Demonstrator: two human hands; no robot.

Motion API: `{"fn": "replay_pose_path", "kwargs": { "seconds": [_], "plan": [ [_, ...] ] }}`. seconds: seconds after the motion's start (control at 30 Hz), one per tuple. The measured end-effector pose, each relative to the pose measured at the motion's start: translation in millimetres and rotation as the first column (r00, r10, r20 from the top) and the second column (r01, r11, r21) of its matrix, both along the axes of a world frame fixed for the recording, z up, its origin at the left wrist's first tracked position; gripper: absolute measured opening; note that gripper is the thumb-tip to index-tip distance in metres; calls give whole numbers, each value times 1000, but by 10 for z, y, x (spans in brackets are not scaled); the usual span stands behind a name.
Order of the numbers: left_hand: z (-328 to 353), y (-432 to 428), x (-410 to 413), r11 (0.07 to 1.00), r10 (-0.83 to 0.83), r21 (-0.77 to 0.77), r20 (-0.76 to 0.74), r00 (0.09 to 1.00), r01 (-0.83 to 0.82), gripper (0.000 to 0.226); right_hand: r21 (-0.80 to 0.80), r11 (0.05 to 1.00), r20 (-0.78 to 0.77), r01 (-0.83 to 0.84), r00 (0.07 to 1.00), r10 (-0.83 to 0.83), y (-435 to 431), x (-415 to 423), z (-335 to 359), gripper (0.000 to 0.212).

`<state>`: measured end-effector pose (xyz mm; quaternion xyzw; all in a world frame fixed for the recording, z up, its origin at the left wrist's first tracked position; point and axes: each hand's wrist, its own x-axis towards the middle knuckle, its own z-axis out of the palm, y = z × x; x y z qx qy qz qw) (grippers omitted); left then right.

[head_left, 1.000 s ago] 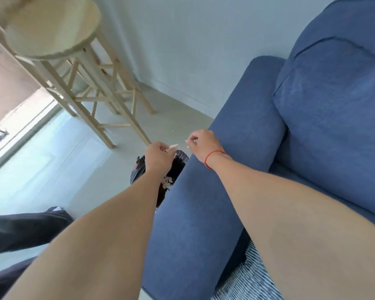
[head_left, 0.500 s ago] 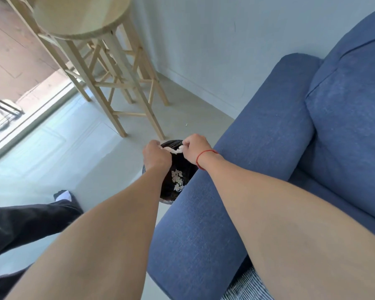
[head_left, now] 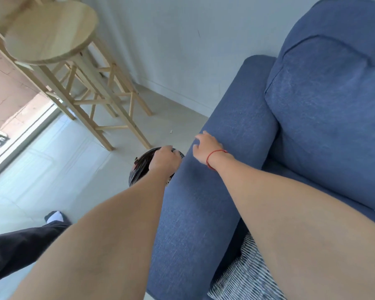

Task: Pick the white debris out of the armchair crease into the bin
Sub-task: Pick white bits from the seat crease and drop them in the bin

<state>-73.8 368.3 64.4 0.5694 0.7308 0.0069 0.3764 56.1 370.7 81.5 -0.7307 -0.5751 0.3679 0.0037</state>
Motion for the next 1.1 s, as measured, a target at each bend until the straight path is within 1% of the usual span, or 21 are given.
{"fn": "replay_pose_path", "kwargs": {
  "seconds": [0.1, 0.17, 0.23, 0.37, 0.5, 0.63, 0.8, 0.97, 1.1],
  "plan": [
    [178, -9, 397, 996, -78, 35, -9, 997, 78, 43, 37, 996, -20, 80, 997, -80, -105, 380, 133, 49],
    [259, -38, 702, 988, -129, 78, -25, 991, 130, 42, 65, 987, -59, 146, 988, -143, -226, 672, 210, 50],
    [324, -119, 1061, 970, -207, 124, -42, 977, 211, 43, 94, 976, -60, 199, 979, -194, -371, 1014, 244, 49],
    [404, -437, 1888, 914, -375, 149, -42, 926, 377, 45, 112, 941, -20, 321, 947, -321, -774, 1856, 244, 46],
    [318, -771, 2701, 845, -517, 150, -18, 856, 514, 47, 82, 892, 37, 445, 893, -449, -1290, 2677, 155, 43],
    [111, -1169, 3440, 783, -621, 54, 15, 783, 620, 47, 6, 826, 66, 564, 824, -563, -1891, 3356, -31, 41],
    [-247, -1670, 4214, 730, -678, -56, 56, 733, 681, 47, -63, 757, 73, 650, 759, -647, -2570, 4024, -365, 38],
    [-620, -2117, 4727, 663, -725, -211, 58, 686, 719, 51, -142, 694, 75, 706, 707, -703, -3110, 4571, -731, 40],
    [-905, -2299, 5109, 616, -761, -246, 60, 647, 748, 50, -181, 651, 45, 737, 668, -743, -3303, 5005, -1051, 46]
  ]
}}
